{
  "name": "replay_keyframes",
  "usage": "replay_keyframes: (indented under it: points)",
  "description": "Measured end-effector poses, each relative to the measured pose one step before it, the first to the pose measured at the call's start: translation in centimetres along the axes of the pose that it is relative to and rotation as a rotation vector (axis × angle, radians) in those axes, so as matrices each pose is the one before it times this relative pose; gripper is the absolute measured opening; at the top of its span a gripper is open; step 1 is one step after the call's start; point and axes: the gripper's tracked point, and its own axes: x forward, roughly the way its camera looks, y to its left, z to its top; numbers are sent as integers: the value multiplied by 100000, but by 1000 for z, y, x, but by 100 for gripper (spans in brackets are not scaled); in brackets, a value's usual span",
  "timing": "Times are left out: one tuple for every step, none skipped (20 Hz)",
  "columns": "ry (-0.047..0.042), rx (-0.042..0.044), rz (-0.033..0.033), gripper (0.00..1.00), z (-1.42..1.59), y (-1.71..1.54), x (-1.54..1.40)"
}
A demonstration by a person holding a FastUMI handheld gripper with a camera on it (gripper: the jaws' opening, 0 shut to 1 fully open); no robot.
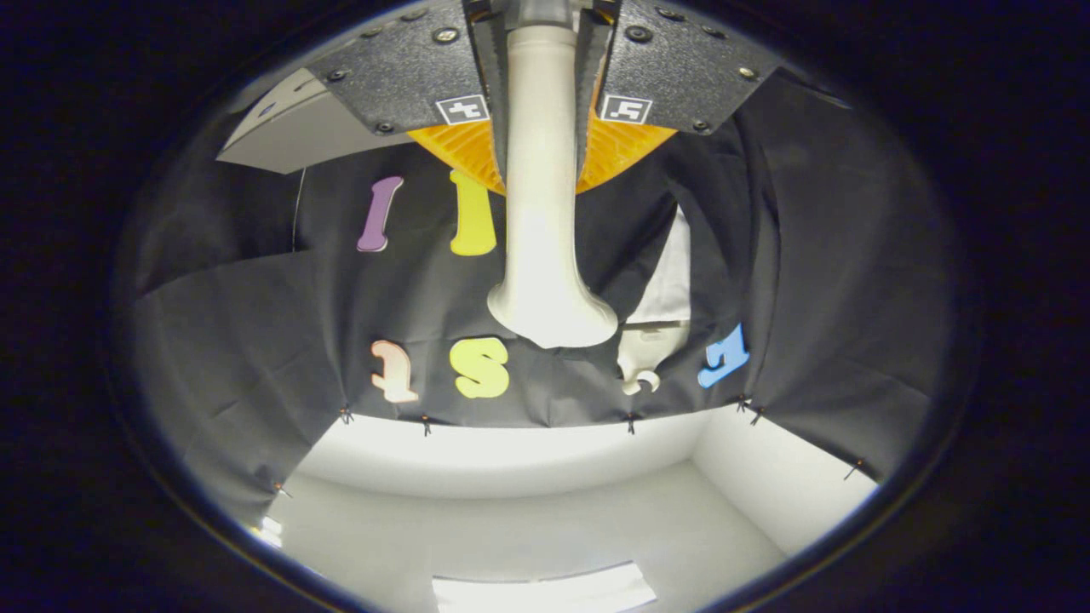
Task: Iron the clothes twice with a garment steamer, once on the left side and once on the right side.
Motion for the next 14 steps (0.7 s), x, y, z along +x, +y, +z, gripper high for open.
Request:
replay_keyframes:
  points:
    - [-1644,207,870,34,262,396,731]
    - [-1709,-100,372,34,315,290,750]
    - [-1528,-6,541,34,299,131,626]
    - [-1734,253,560,34,348,168,611]
    - [-1563,-152,606,34,435,153,625]
    - [-1563,-436,546,34,336,113,566]
    - [-1216,-397,680,34,116,122,534]
    - [-638,-105,755,34,58,199,545]
    - [-144,217,734,34,-166,173,417]
    - [355,141,682,34,-158,273,474]
    - [532,-68,756,34,-291,148,291]
    - [1069,-464,475,34,-386,158,275]
    - [1461,-264,364,34,-639,69,264]
    - [1591,-16,300,34,-578,21,114]
